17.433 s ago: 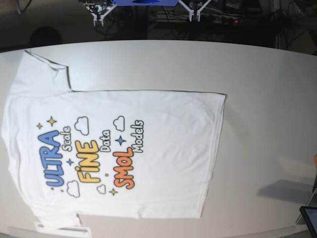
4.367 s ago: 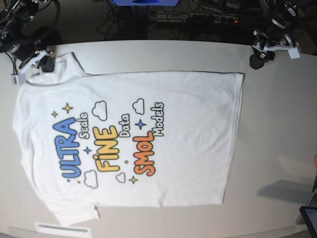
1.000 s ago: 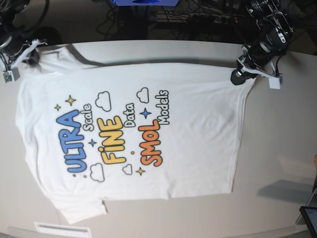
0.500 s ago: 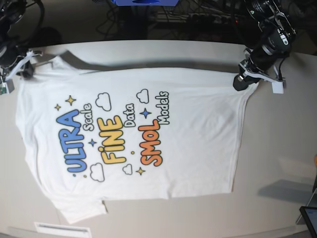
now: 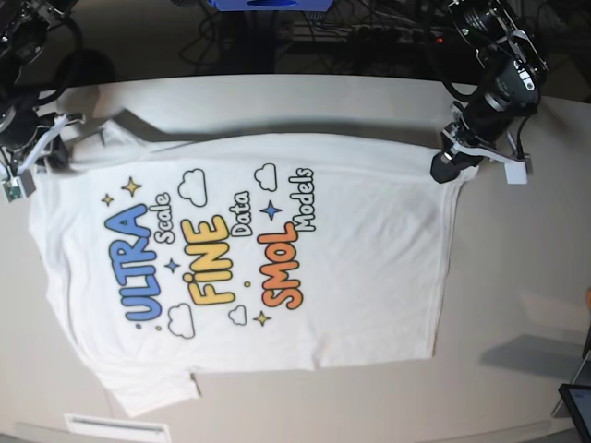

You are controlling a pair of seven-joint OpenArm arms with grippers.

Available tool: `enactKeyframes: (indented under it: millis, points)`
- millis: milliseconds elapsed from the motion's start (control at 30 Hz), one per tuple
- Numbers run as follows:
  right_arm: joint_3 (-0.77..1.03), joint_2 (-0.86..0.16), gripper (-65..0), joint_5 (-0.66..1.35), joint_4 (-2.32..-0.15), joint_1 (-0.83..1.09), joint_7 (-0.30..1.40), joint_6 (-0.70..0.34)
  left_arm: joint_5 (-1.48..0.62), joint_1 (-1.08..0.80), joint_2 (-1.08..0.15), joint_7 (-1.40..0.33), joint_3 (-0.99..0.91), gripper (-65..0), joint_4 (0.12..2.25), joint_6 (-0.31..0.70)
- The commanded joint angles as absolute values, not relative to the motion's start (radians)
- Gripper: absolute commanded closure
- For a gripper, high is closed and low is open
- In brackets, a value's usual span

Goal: Fold the T-shirt properly
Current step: 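Lift the held shirt edge with both grippers, then fold the held edge over the shirt body with both grippers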

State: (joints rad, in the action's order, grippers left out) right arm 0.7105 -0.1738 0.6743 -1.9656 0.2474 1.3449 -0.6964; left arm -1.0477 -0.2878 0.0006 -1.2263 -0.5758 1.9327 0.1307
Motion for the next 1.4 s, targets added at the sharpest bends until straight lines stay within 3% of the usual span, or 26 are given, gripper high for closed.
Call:
enactKeyframes:
  millis: [0, 1367]
  points:
    - [0.713, -0.191, -0.1, 0.688, -1.979, 0.234, 1.333, -0.698, -1.067, -0.285, -0.005, -1.211, -0.579, 0.0, 1.951, 0.134]
    - [0.625, -0.257, -0.1, 0.682, -1.922, 0.064, 1.334, -0.698, -1.063, -0.219, 0.071, -1.208, -0.662, 0.0, 1.933, 0.133]
